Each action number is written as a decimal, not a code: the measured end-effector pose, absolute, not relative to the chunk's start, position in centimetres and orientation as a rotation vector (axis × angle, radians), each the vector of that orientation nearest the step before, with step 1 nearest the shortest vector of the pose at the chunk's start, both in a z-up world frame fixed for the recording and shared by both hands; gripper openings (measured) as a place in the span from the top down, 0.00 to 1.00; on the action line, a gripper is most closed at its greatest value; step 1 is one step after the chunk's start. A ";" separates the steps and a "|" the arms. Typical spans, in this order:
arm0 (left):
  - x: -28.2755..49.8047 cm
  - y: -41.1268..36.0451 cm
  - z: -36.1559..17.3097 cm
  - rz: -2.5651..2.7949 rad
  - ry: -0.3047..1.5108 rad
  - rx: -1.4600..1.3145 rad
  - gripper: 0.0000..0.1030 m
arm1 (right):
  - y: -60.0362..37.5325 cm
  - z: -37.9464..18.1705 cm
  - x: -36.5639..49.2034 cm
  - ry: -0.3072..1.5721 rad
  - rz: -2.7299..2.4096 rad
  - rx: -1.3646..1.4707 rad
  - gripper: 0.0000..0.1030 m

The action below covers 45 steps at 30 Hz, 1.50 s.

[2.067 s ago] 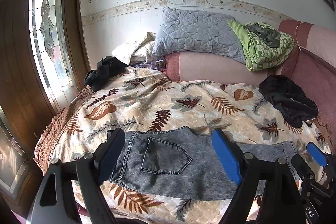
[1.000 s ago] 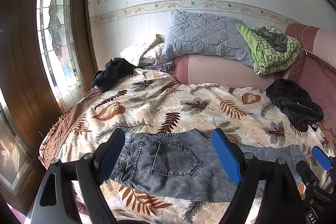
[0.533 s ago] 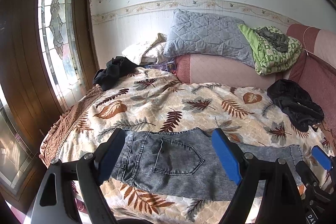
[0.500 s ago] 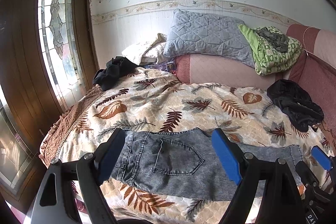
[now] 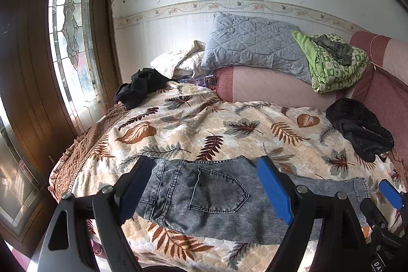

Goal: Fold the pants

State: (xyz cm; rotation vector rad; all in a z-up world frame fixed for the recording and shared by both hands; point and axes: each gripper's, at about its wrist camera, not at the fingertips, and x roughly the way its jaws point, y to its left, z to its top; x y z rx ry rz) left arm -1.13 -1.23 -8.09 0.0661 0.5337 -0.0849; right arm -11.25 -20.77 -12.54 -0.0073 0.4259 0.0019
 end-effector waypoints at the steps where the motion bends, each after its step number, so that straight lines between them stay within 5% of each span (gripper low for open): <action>1: -1.1 -1.2 -8.1 -0.084 0.534 0.066 0.17 | -20.8 -12.5 -11.2 0.426 0.002 -0.008 0.44; 45: -1.0 0.1 -7.4 -0.058 0.524 0.052 0.17 | -19.7 -12.5 -11.5 0.421 0.029 -0.025 0.44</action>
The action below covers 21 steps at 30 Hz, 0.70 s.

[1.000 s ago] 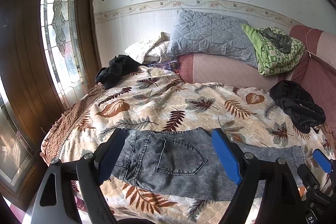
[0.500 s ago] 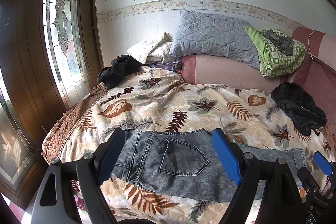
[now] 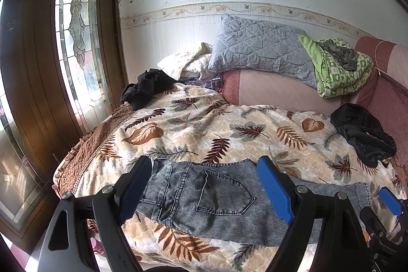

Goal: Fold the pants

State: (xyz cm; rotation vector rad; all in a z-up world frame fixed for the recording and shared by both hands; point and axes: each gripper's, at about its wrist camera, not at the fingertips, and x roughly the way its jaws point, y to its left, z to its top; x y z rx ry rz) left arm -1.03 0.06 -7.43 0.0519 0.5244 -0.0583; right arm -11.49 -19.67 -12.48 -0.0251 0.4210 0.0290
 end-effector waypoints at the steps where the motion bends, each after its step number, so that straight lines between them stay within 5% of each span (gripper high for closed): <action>1: -1.0 0.1 -7.4 -0.055 0.524 0.055 0.17 | -19.7 -12.5 -11.5 0.420 0.029 -0.024 0.44; 21: -1.5 2.6 -6.3 -0.043 0.455 0.033 0.17 | -17.2 -12.6 -9.3 0.446 0.089 -0.059 0.44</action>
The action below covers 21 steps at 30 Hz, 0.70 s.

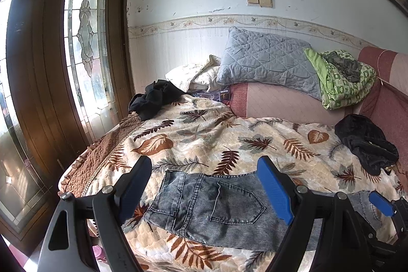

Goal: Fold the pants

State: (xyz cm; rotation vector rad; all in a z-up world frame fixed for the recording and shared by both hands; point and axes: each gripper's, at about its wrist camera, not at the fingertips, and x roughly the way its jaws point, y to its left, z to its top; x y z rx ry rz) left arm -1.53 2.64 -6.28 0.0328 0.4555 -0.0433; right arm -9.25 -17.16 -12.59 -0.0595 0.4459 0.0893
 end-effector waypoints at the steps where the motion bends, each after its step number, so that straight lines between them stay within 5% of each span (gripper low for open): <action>1: -1.4 2.6 -6.3 -0.047 0.453 0.030 0.17 | -17.3 -12.7 -9.0 0.450 0.087 -0.062 0.44; 21: 2.3 1.3 -7.0 -0.086 0.459 0.044 0.17 | -19.5 -16.4 -2.6 0.530 0.044 -0.039 0.44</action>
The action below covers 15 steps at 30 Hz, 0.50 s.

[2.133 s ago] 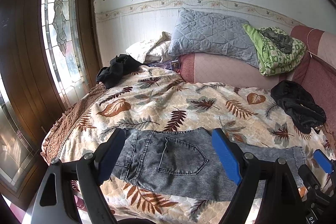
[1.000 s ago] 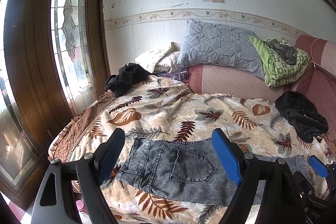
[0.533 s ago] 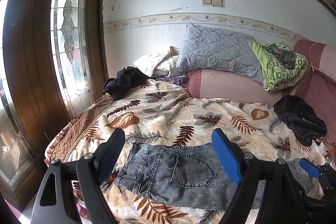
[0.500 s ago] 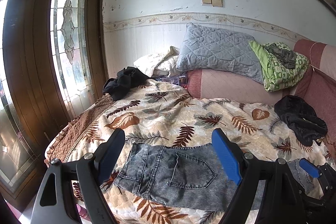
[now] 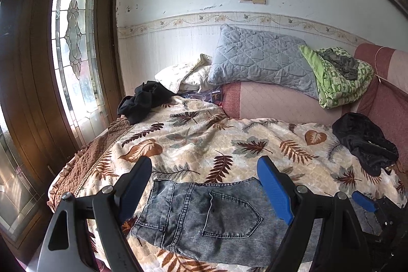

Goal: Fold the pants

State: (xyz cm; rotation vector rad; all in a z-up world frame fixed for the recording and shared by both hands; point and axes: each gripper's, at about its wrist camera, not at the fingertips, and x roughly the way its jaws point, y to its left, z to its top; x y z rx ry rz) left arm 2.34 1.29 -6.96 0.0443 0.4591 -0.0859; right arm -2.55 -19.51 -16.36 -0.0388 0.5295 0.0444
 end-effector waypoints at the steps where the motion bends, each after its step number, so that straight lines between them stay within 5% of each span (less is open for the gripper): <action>1: 2.4 1.3 -6.9 -0.091 0.459 0.042 0.17 | -19.5 -16.4 -2.5 0.531 0.042 -0.042 0.44; 15: 0.9 0.7 -6.3 -0.107 0.458 0.032 0.17 | -19.7 -15.2 -3.9 0.501 0.035 -0.046 0.44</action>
